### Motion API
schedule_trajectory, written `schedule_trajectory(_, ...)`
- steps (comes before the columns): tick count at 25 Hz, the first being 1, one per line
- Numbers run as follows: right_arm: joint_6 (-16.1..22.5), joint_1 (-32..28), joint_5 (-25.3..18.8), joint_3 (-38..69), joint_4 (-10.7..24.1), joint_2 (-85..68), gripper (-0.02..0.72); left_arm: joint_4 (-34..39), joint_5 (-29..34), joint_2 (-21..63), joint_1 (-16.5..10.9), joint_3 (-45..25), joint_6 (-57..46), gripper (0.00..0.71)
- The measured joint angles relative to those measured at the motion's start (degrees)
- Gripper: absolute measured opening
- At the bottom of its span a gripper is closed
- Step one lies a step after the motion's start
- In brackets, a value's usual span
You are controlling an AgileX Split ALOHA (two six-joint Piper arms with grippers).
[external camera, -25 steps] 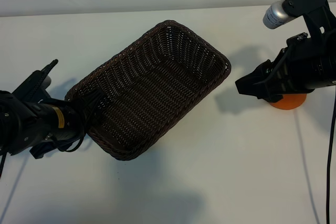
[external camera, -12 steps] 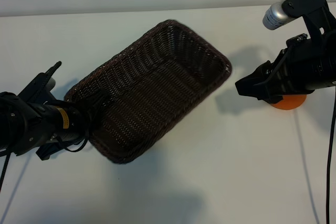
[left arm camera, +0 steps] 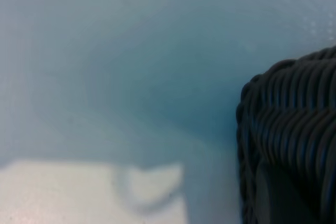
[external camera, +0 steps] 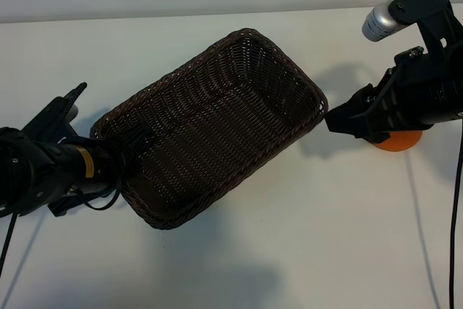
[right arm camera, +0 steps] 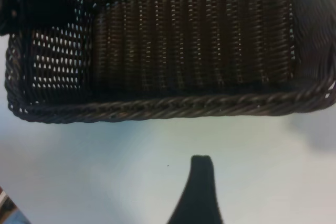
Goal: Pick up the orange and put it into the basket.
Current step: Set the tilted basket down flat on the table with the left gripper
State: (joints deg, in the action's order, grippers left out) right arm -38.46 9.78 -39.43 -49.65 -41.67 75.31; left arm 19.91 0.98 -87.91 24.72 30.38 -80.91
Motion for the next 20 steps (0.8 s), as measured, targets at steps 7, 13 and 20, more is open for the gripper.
schedule_trajectory(7,0.0,0.0,-0.9,0.0,0.0,0.0,0.595,1.1,0.3,4.1,0.0,-0.1,0.0,0.138)
schedule_trajectory(13,0.0,0.0,-1.0,0.0,0.1,0.0,0.595,3.4,2.1,7.2,0.0,-0.1,0.5,0.138)
schedule_trajectory(20,-0.1,0.0,-1.0,0.0,0.2,0.0,0.595,3.7,5.0,9.2,0.0,0.6,4.5,0.138)
